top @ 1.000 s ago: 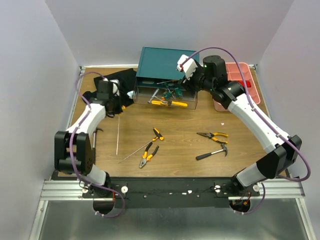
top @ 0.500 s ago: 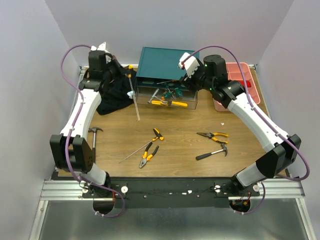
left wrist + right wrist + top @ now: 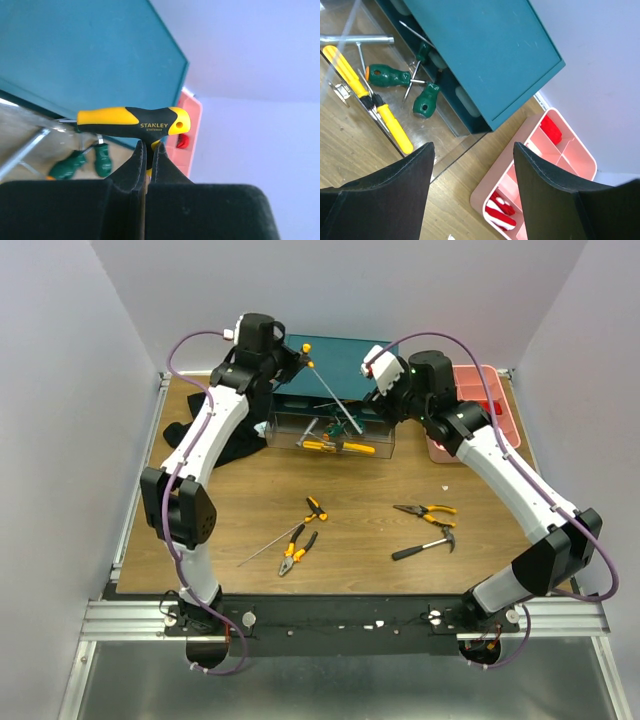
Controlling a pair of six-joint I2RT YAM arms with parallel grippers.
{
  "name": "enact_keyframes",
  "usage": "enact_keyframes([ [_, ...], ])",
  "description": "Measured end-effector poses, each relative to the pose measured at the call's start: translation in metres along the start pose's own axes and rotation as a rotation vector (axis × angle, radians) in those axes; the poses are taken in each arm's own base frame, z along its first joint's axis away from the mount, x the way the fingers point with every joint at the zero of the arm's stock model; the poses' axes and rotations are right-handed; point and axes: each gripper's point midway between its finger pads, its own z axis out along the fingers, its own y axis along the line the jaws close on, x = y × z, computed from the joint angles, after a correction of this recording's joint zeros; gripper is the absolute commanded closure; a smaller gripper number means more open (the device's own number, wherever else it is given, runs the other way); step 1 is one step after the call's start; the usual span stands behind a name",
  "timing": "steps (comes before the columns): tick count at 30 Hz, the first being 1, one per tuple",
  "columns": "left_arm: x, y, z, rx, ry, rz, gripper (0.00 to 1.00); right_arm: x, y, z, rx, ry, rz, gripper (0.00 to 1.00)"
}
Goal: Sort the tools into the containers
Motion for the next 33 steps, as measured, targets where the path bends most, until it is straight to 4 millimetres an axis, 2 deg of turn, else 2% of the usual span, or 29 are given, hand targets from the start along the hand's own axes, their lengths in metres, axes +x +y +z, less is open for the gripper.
enact_keyframes([
  [3, 0.0, -0.01, -0.001, -0.041, -0.057, -0.071, 1.0, 0.004, 0.001, 0.001, 0.003, 0.014, -0.001, 0.28],
  [6, 0.009, -0.008, -0.004, -0.107, -0.097, -0.134, 1.0, 0.007, 0.0, 0.001, 0.007, 0.021, -0.005, 0.28],
  [10, 0.028, 0.012, -0.006, -0.222, -0.129, -0.193, 1.0, 0.009, -0.002, 0.001, 0.015, 0.026, -0.006, 0.27],
  [15, 0.051, 0.056, -0.006, -0.378, -0.141, -0.236, 1.0, 0.014, -0.002, -0.001, 0.017, 0.036, -0.004, 0.27],
  [17, 0.053, 0.069, -0.007, -0.422, -0.151, -0.247, 1.0, 0.016, -0.003, -0.001, 0.018, 0.04, -0.002, 0.27],
  [24, 0.052, 0.082, -0.009, -0.474, -0.195, -0.3, 1.0, 0.025, -0.005, -0.001, 0.024, 0.058, 0.012, 0.27],
  [28, 0.055, 0.086, -0.003, -0.488, -0.202, -0.335, 1.0, 0.029, -0.007, -0.001, 0.027, 0.066, 0.022, 0.27],
  [29, 0.056, 0.088, 0.0, -0.494, -0.204, -0.344, 0.91, 0.03, -0.007, 0.0, 0.028, 0.068, 0.024, 0.27],
  [30, 0.057, 0.09, 0.004, -0.5, -0.204, -0.351, 0.74, 0.031, -0.008, 0.0, 0.029, 0.07, 0.026, 0.27],
  [31, 0.059, 0.093, 0.007, -0.506, -0.205, -0.356, 0.04, 0.032, -0.008, 0.0, 0.028, 0.073, 0.028, 0.27],
  [33, 0.061, 0.096, 0.013, -0.517, -0.205, -0.374, 0.01, 0.033, -0.007, 0.0, 0.028, 0.075, 0.029, 0.27],
])
